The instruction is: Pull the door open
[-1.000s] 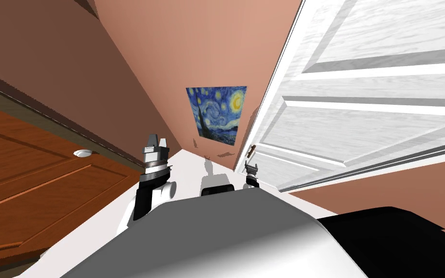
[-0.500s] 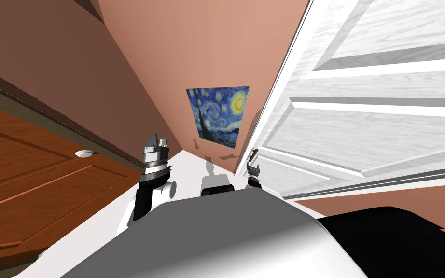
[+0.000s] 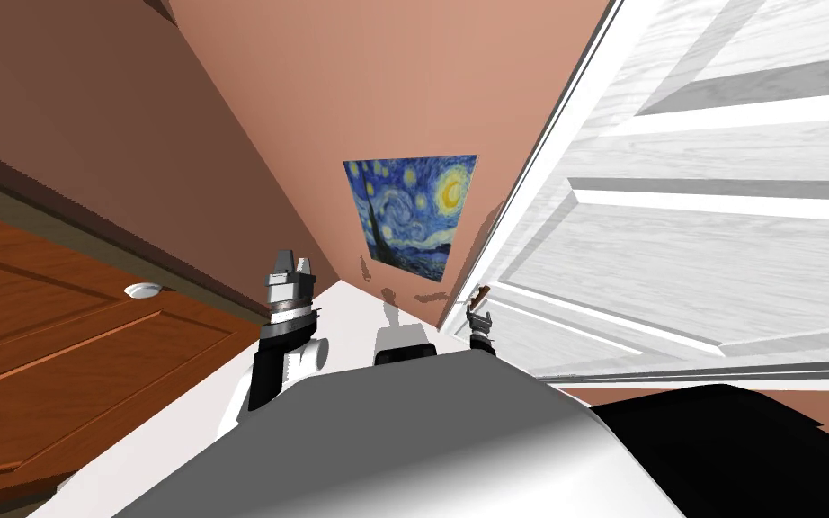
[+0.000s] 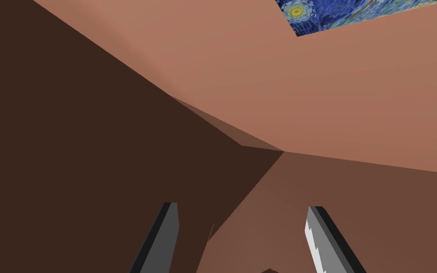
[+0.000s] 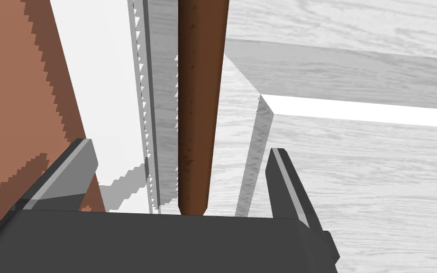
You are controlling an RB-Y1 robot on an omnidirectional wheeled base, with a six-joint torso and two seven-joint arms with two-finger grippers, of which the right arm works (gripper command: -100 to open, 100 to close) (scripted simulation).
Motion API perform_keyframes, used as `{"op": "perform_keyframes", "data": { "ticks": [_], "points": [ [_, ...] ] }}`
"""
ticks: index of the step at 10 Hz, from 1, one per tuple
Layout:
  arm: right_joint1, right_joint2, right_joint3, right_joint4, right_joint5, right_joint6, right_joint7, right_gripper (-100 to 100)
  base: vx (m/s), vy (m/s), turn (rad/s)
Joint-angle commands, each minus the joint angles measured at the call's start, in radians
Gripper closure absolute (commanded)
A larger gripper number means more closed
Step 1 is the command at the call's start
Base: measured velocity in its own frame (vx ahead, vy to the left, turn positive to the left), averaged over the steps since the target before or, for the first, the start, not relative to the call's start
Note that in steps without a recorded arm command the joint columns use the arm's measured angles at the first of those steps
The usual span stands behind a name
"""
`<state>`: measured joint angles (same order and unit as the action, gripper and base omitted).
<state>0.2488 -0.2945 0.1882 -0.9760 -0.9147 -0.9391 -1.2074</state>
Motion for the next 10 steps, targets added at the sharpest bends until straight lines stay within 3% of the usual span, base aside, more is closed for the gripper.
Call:
{"op": "perform_keyframes", "data": {
  "ticks": [1, 5, 6, 7, 8, 10],
  "points": [
    [0.007, -0.034, -0.004, 0.018, -0.005, -0.004, -0.044, -100, 0.124, -0.002, 0.043],
    [0.019, -0.089, -0.004, 0.062, -0.008, -0.024, -0.124, -100, 0.145, -0.013, 0.029],
    [0.021, -0.098, -0.004, 0.069, -0.008, -0.027, -0.137, -100, 0.177, -0.004, -0.002],
    [0.034, -0.090, -0.002, 0.048, -0.009, -0.019, -0.121, -100, 0.053, 0.016, -0.041],
    [0.034, -0.090, -0.002, 0.048, -0.009, -0.019, -0.121, 100, -0.026, 0.014, 0.037],
    [0.034, -0.090, -0.002, 0.048, -0.009, -0.019, -0.121, 100, -0.020, -0.008, -0.002]
  ]
}}
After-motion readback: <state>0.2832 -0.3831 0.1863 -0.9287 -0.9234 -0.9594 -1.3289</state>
